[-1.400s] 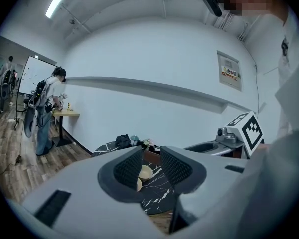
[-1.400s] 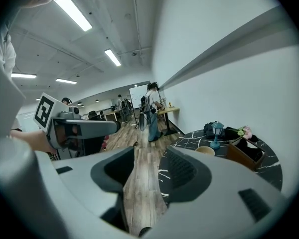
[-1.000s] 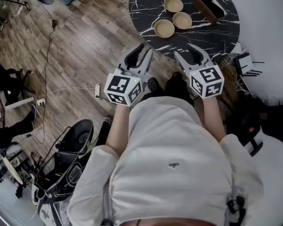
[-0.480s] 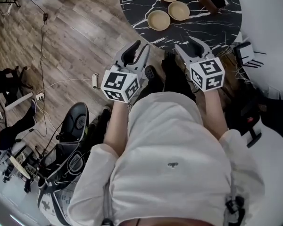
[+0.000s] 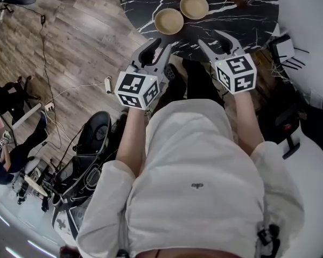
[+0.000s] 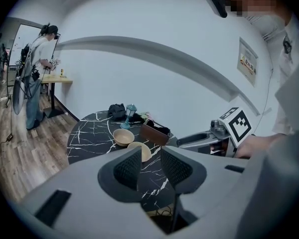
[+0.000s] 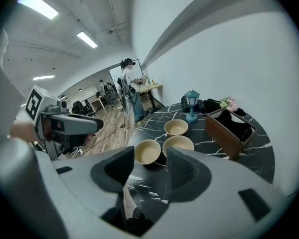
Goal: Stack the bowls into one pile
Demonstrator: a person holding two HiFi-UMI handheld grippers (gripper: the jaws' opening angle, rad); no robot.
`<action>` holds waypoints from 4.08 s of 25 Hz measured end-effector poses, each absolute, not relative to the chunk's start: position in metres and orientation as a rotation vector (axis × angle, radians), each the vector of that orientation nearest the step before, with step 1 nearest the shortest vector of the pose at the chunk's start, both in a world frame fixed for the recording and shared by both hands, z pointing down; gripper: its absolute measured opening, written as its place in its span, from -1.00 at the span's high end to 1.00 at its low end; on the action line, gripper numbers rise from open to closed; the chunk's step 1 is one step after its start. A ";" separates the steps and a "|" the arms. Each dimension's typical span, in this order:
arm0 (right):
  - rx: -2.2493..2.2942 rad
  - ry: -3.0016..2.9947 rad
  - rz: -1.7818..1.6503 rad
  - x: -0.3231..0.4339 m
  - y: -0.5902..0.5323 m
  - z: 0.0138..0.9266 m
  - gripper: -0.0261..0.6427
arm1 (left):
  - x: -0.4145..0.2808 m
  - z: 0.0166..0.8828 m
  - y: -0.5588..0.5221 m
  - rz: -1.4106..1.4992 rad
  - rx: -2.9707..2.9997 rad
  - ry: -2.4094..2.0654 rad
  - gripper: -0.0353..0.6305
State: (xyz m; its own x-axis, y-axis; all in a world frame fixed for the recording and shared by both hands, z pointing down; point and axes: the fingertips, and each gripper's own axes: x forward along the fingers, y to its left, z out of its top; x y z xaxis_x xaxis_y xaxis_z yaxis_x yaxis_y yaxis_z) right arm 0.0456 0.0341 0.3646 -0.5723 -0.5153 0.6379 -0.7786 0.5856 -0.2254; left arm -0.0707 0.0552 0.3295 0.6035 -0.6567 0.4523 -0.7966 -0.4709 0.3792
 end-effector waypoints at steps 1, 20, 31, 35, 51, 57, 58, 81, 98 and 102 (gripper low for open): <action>1.024 -2.297 0.685 0.049 0.028 0.368 0.34 | -0.067 0.333 0.049 0.339 2.264 -1.141 0.58; 0.865 -2.284 0.805 0.076 -0.043 0.446 0.34 | -0.026 0.415 -0.028 0.439 2.062 -1.139 0.58; 0.852 -2.300 0.812 0.070 -0.064 0.480 0.35 | -0.021 0.458 -0.063 0.521 2.007 -1.158 0.58; 0.892 -2.310 0.792 0.068 -0.072 0.486 0.35 | -0.025 0.465 -0.071 0.512 1.985 -1.191 0.58; 1.028 -2.275 0.793 0.082 -0.102 0.512 0.36 | -0.018 0.499 -0.100 0.674 1.977 -1.160 0.58; 1.039 -2.285 0.841 0.082 -0.104 0.516 0.39 | -0.017 0.511 -0.101 0.823 1.961 -1.137 0.58; 1.039 -2.282 0.845 0.082 -0.103 0.517 0.39 | -0.016 0.514 -0.101 0.841 1.949 -1.126 0.58; 1.045 -2.279 0.936 0.086 -0.103 0.529 0.72 | -0.007 0.530 -0.104 0.927 1.888 -1.049 0.77; 1.087 -2.331 0.854 0.084 -0.111 0.494 0.88 | -0.012 0.493 -0.110 0.799 1.932 -1.099 0.83; 1.089 -2.351 0.835 0.079 -0.111 0.480 0.89 | -0.019 0.481 -0.107 0.778 1.943 -1.115 0.85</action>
State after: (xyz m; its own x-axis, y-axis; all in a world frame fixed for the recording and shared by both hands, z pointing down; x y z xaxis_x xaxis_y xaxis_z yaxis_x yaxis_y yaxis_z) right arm 0.0792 -0.1107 0.4796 -0.6074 -0.5360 0.5864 -0.7858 0.5139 -0.3442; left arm -0.0188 -0.1070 0.4813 0.4351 -0.4332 0.7893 -0.8903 -0.3378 0.3054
